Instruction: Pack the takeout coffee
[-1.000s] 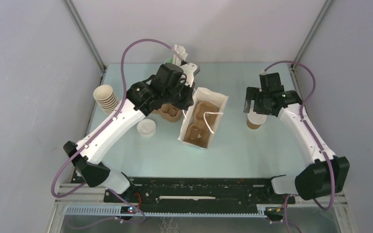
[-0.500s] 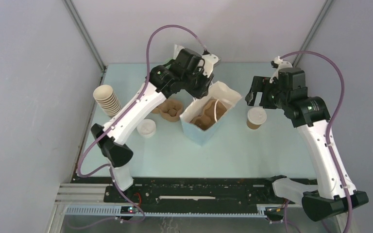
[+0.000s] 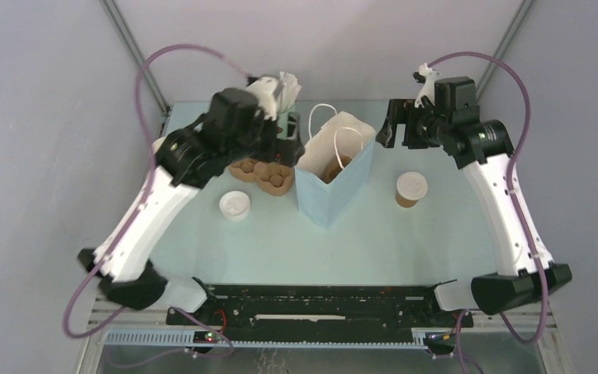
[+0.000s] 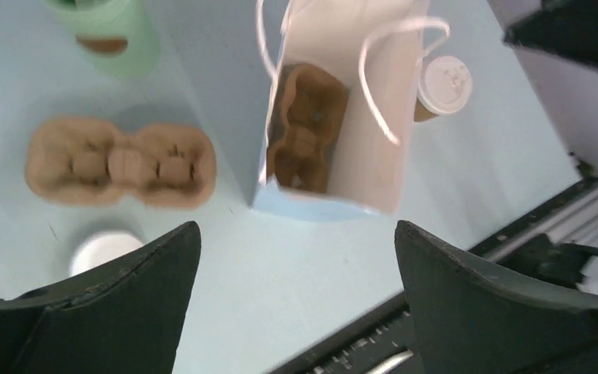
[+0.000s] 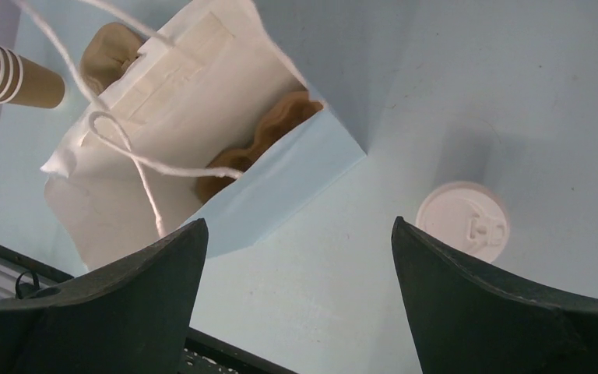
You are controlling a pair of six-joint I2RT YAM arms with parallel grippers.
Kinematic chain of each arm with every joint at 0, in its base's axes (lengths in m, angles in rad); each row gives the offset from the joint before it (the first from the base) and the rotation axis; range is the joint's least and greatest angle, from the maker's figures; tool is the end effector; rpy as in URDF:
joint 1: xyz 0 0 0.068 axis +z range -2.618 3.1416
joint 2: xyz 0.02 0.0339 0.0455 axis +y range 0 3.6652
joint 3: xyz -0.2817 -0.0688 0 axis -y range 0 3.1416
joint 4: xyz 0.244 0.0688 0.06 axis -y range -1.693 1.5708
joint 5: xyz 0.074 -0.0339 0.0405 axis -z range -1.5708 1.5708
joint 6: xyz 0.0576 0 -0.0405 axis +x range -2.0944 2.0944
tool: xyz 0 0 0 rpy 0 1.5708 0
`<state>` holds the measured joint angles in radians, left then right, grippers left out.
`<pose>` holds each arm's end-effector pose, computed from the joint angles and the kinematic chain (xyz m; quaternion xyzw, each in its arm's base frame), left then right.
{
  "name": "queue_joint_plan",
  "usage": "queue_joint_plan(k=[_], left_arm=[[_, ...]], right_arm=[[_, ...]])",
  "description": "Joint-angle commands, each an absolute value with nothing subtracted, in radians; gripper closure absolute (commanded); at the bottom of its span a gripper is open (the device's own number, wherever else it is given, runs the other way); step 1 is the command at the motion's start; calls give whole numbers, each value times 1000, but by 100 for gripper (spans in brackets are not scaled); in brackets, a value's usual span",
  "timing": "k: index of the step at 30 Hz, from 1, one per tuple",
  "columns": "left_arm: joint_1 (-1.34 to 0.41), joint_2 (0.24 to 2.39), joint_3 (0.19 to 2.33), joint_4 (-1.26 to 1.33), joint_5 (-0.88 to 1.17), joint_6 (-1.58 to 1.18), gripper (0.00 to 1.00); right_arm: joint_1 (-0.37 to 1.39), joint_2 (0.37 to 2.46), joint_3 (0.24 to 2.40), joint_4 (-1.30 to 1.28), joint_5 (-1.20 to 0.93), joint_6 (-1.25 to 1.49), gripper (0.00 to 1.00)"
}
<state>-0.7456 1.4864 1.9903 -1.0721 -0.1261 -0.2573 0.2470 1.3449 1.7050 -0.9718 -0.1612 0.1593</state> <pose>0.2191 -0.1924 0.4940 0.1822 0.8566 -0.1821 0.4471 0.2607 0.0753 0.4550 -0.0759 0.8818 0.1627 0.4360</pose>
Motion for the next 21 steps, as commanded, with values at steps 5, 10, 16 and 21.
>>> queue_joint_plan(k=[5,10,16,21], left_arm=[[-746,1176,1492,-910,-50,-1040,9],[-747,1209,1419,-912,-24,-1470,12],[-747,1449,1714,-1246,-103,-1654,16],[-755,1552,1831,-1308,-177,-1711,23]], right_arm=[[228,1472,1874,-958,-195,128,6],[286,1390,1755,-923,-120,121,5],[286,1272,1637,-894,-98,116,4],[274,1205,1582,-870,-89,99,3]])
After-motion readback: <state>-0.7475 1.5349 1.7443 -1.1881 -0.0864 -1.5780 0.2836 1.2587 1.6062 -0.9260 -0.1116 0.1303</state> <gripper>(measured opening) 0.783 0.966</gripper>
